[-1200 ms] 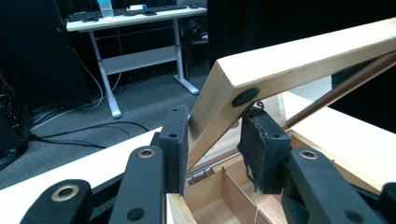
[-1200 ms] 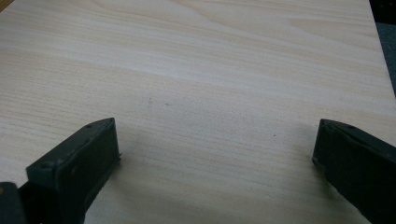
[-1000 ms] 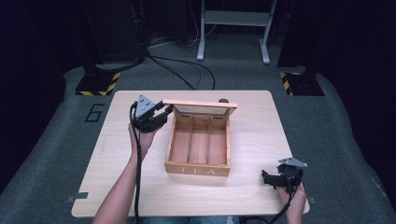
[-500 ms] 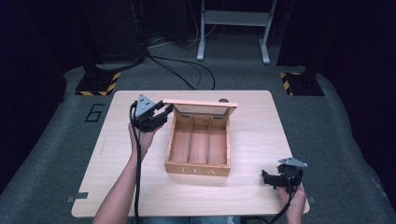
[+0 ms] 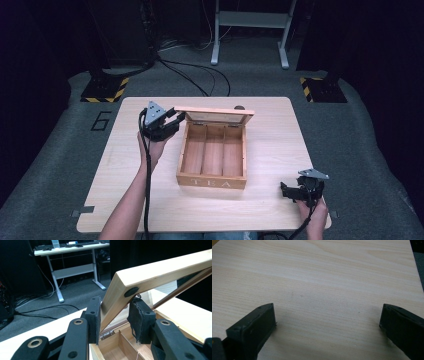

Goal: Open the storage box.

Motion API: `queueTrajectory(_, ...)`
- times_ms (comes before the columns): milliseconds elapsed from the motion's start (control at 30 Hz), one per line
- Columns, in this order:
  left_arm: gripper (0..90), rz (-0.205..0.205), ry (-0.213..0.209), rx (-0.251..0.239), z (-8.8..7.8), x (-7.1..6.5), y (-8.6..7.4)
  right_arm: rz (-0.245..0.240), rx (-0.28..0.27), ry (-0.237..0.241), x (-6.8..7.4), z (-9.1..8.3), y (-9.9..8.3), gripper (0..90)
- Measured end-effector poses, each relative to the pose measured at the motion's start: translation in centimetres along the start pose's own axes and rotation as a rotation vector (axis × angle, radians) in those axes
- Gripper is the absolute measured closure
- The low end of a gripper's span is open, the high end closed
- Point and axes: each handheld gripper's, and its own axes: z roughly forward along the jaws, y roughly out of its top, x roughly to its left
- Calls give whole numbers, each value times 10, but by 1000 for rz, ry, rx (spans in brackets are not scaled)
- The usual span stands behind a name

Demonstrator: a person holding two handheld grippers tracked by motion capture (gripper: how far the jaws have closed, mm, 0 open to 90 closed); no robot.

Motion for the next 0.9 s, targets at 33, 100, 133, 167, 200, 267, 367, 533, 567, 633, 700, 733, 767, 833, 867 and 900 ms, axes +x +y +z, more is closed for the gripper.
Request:
queueTrajectory(33, 623, 0, 0, 1, 0, 0, 0, 1, 0, 0, 0, 0, 0, 0)
queueTrajectory(100, 623, 1, -1, 2, 0, 0, 0, 0, 0, 0, 0, 0, 0, 0)
queueTrajectory(133, 623, 1, -1, 3, 0, 0, 0, 1, 0, 0, 0, 0, 0, 0)
queueTrajectory(167, 622, 1, -1, 3, 0, 0, 0, 3, 1, 0, 0, 0, 0, 0)
queueTrajectory(200, 622, 2, 0, 4, 0, 0, 0, 3, 1, 0, 0, 0, 0, 0)
queueTrajectory(267, 623, 2, 2, 5, 0, 0, 0, 3, 0, 0, 0, 0, 0, 0)
queueTrajectory(367, 623, 4, -1, 10, -1, 0, 0, 3, 0, 0, 0, 0, 0, 0)
queueTrajectory(533, 623, 4, 0, 11, -1, 0, 0, 3, 0, 0, 0, 0, 0, 0)
queueTrajectory(567, 623, 4, 0, 11, -1, 0, 0, 3, 0, 0, 0, 0, 0, 0)
queueTrajectory(633, 623, 4, 0, 10, -1, 0, 0, 4, 0, 0, 0, 0, 0, 0)
queueTrajectory(700, 623, 5, 0, 10, -1, 0, 0, 3, 0, 0, 0, 0, 0, 0)
queueTrajectory(733, 623, 5, 0, 11, -1, 0, 0, 3, 1, 0, 0, 0, 0, 0)
queueTrajectory(767, 623, 5, 0, 11, -1, 0, 0, 4, 0, 0, 0, 0, 0, 0)
queueTrajectory(833, 623, 5, 0, 11, -1, 0, 0, 3, 0, 0, 0, 0, 0, 0)
queueTrajectory(867, 623, 5, 0, 11, -1, 0, 0, 3, 0, 0, 0, 0, 0, 0)
queueTrajectory(900, 623, 5, 0, 11, -1, 0, 0, 3, 0, 0, 0, 0, 0, 0)
